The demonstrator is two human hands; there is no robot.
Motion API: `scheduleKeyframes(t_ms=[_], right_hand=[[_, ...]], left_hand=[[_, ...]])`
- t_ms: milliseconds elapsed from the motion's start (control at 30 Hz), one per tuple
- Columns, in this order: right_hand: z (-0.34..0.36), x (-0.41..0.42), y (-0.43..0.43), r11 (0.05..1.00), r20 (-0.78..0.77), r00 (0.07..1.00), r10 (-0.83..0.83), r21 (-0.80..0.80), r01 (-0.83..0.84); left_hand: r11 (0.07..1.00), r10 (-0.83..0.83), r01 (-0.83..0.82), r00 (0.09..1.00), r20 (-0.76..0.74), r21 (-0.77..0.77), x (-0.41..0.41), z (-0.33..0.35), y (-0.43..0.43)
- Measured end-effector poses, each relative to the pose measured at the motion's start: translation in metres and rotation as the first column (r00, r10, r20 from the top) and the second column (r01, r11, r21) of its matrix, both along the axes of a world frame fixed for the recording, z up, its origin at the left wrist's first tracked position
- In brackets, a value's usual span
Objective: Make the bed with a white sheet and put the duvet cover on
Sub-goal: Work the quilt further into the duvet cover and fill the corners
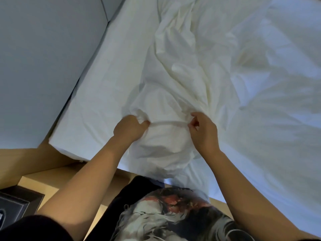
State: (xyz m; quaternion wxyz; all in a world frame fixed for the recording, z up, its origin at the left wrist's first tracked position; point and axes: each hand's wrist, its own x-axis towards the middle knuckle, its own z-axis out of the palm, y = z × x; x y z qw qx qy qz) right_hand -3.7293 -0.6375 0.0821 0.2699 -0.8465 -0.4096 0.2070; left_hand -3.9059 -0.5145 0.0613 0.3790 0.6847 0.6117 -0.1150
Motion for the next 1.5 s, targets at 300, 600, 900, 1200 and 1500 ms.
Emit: scheduleKeyframes(t_ms=[300,600,900,1200,1500], right_hand=[[-0.022,0.036,-0.062,0.952,-0.097,0.947,-0.306,-0.015,0.306],[-0.047,0.032,-0.033,0.752,-0.576,0.545,-0.61,-0.204,0.626],[-0.044,0.035,-0.002,0.808,-0.825,0.261,-0.501,-0.338,0.483],[-0.043,0.043,-0.005,0.824,-0.967,-0.048,-0.251,-0.239,0.514],[-0.044,0.023,0.019,0.71,-0.71,0.424,-0.563,-0.152,0.687]], left_hand=[[0.816,-0.298,0.479,0.829,-0.473,0.325,0.057,0.031,-0.021],[0.358,-0.83,0.903,0.424,-0.364,0.236,0.083,-0.008,-0.045],[0.181,-0.728,0.978,0.206,-0.654,0.106,0.09,-0.026,-0.019],[0.267,-0.797,0.937,0.346,-0.494,0.225,0.087,-0.029,-0.007],[0.431,-0.798,0.807,0.55,-0.247,0.404,0.105,-0.012,-0.009]])
